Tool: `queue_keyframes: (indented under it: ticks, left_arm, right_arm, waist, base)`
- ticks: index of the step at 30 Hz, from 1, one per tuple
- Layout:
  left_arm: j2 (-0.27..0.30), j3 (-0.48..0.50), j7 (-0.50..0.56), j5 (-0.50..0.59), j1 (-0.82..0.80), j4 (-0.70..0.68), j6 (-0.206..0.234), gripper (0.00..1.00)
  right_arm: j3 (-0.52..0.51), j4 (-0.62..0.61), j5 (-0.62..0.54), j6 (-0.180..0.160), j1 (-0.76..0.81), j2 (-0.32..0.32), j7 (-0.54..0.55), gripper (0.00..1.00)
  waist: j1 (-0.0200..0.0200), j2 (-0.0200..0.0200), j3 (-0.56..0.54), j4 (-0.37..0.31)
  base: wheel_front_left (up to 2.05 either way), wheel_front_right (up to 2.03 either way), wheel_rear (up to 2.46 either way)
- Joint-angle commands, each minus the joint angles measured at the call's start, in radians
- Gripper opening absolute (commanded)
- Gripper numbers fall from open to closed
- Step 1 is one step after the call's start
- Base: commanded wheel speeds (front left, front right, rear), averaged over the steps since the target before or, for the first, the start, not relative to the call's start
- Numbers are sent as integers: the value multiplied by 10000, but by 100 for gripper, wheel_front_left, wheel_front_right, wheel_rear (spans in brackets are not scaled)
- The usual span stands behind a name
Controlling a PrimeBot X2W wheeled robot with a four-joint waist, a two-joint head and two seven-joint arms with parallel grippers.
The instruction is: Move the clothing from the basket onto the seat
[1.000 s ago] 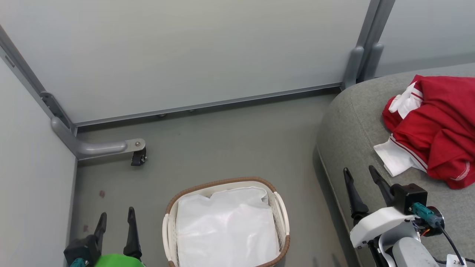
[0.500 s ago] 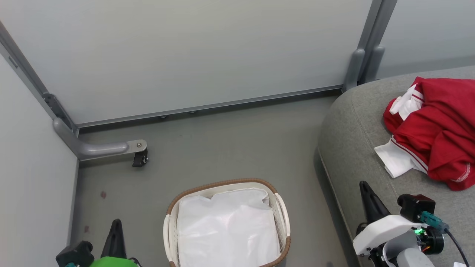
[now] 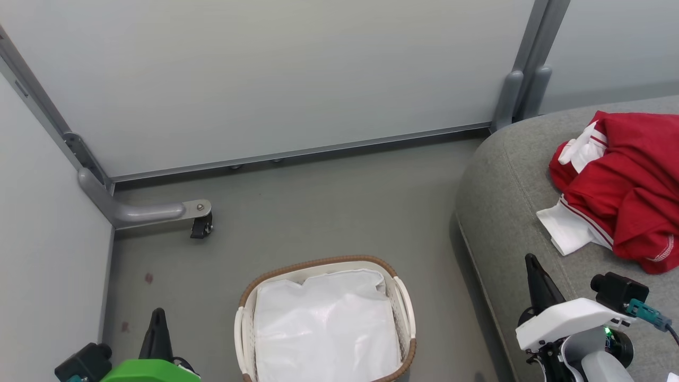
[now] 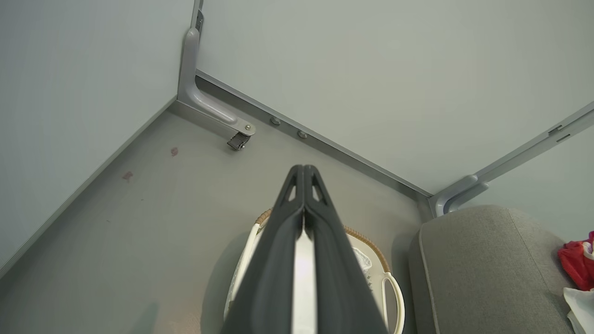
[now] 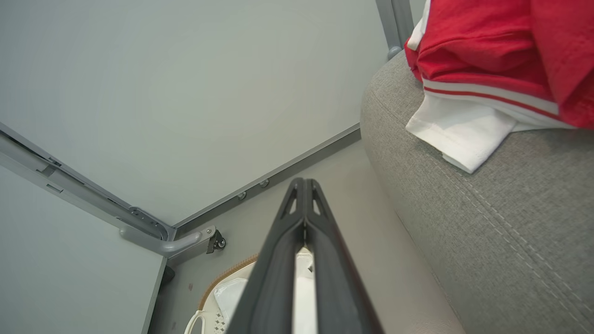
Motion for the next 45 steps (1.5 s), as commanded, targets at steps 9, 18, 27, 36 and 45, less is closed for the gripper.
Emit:
queue_keyframes:
  ticks: [9,18,27,36,45]
  left_arm:
    - [50,153,387,-1479,-438,-360,-90,0]
    - [57,248,705,-2613,-556,-522,-117,0]
    - [62,335,997,-3613,-649,-650,-139,0]
    - [69,423,1270,-4574,-753,-788,-164,0]
    - [74,503,1520,-5433,-822,-901,-175,0]
  right_arm:
    - [-205,-374,1550,-1,-10,-56,395,0]
    - [-344,-544,2745,-2,27,-66,713,0]
    - [-466,-693,3811,-3,62,-75,1004,0]
    - [-581,-835,4814,-4,89,-84,1278,0]
    - [-690,-965,5741,-5,122,-90,1524,0]
  waist:
    - [0,0,-7,25]
    - [0,0,-13,49]
    - [0,0,-20,72]
    - [0,0,-27,96]
    - [0,0,-33,120]
  base:
    - [0,0,0]
    - [0,0,0]
    - [0,0,0]
    - [0,0,0]
    - [0,0,0]
